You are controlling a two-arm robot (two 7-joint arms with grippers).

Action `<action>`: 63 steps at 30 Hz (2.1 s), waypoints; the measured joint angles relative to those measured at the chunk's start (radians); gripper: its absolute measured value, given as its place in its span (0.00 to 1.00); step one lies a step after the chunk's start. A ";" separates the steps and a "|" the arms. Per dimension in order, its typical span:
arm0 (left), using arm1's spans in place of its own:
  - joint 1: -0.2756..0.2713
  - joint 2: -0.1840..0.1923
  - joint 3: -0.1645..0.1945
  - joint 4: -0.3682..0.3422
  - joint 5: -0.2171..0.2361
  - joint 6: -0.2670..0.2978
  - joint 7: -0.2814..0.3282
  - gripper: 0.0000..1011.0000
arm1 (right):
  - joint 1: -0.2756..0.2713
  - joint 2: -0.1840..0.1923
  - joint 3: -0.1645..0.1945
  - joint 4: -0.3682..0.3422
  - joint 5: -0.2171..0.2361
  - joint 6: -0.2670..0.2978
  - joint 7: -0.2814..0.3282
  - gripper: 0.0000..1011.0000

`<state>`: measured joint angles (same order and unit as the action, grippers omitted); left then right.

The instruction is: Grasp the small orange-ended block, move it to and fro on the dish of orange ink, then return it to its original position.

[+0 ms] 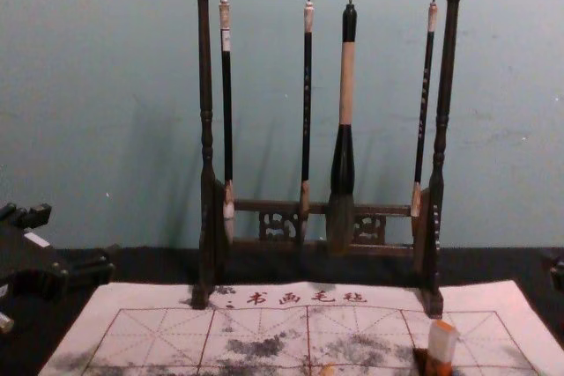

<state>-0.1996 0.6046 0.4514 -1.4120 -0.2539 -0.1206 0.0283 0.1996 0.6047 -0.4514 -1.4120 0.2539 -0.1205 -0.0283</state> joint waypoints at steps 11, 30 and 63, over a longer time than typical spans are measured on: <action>0.000 0.000 0.000 0.000 0.000 0.000 0.000 0.99 | 0.000 0.000 0.000 0.000 0.000 0.000 0.000 0.99; 0.000 0.000 0.000 0.000 0.000 0.000 0.000 0.99 | 0.000 0.000 0.000 0.000 0.000 0.000 0.000 0.99; 0.000 0.000 0.000 0.000 0.000 0.000 0.000 0.99 | -0.051 0.009 0.030 -0.055 0.038 0.019 0.032 0.99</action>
<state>-0.1995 0.6047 0.4513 -1.4120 -0.2539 -0.1205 0.0283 0.1487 0.6134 -0.4215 -1.4667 0.2920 -0.1011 0.0032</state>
